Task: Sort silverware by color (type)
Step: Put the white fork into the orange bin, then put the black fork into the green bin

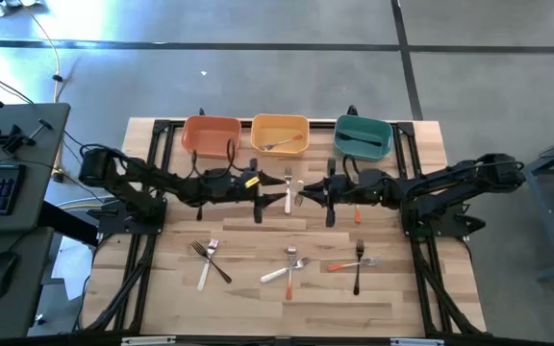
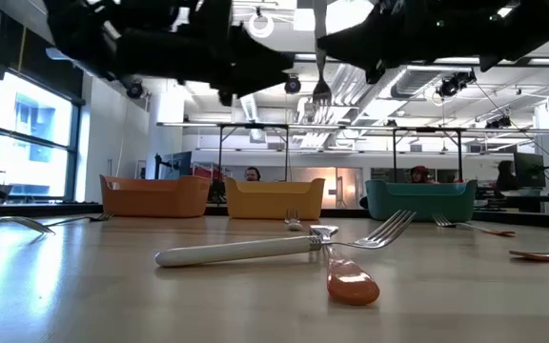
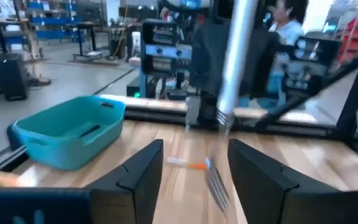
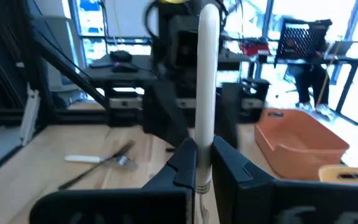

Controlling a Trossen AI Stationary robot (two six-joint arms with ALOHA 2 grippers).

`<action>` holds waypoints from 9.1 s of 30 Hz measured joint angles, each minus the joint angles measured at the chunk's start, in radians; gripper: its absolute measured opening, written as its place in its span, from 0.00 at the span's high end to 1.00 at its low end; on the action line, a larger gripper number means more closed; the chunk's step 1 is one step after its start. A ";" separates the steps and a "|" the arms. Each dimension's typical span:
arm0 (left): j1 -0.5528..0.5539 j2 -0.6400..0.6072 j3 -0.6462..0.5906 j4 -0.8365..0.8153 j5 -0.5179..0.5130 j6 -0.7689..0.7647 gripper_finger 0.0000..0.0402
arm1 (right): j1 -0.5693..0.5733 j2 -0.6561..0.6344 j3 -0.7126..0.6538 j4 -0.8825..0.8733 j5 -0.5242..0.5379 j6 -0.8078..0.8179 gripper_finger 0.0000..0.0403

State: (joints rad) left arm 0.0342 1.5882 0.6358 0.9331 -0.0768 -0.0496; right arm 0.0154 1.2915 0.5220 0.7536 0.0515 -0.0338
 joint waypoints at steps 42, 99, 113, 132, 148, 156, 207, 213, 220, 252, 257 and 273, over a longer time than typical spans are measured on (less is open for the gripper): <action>0.090 -0.227 0.196 -0.919 -0.151 0.276 0.96 | 0.019 0.000 0.000 0.011 0.140 -0.038 0.69; 0.713 0.028 0.305 -1.461 -0.481 0.924 0.86 | 0.017 -0.001 0.000 -0.017 0.141 -0.096 1.00; 0.698 -0.105 0.304 -1.443 -0.311 0.753 0.94 | 0.017 -0.001 0.000 -0.040 0.141 -0.098 1.00; 0.405 -0.533 -0.024 -1.032 -0.111 0.244 1.00 | 0.017 -0.001 0.000 -0.040 0.141 -0.095 1.00; 0.104 -0.551 -0.481 -0.217 -0.037 0.006 1.00 | 0.018 -0.001 0.001 -0.100 0.223 -0.068 1.00; 0.046 -0.550 -0.525 -0.193 -0.068 -0.002 1.00 | 0.024 -0.001 0.001 -0.138 0.226 -0.015 1.00; 0.012 -0.550 -0.431 -0.424 0.062 0.002 1.00 | 0.057 -0.001 0.001 -0.486 0.125 0.209 0.74; -0.025 -0.550 -0.297 -0.766 0.062 0.024 1.00 | 0.058 -0.001 0.001 -0.488 0.068 0.188 0.86; -0.126 -0.550 -0.147 -1.104 0.065 0.000 1.00 | 0.057 -0.001 0.001 -0.493 0.068 0.103 0.99; -0.602 -0.095 0.337 -1.847 0.127 -0.385 0.59 | 0.050 -0.001 0.000 -0.525 0.071 0.005 1.00; -0.644 -0.095 0.310 -1.862 0.072 -0.395 0.60 | 0.050 -0.001 0.000 -0.525 0.071 -0.001 1.00; -0.567 -0.095 0.198 -1.861 0.044 -0.322 0.60 | 0.050 -0.001 0.000 -0.532 0.071 0.034 1.00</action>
State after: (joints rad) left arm -0.5329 1.4929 0.8337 -0.9276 -0.0330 -0.3718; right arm 0.0657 1.2907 0.5224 0.2212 0.1226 -0.0002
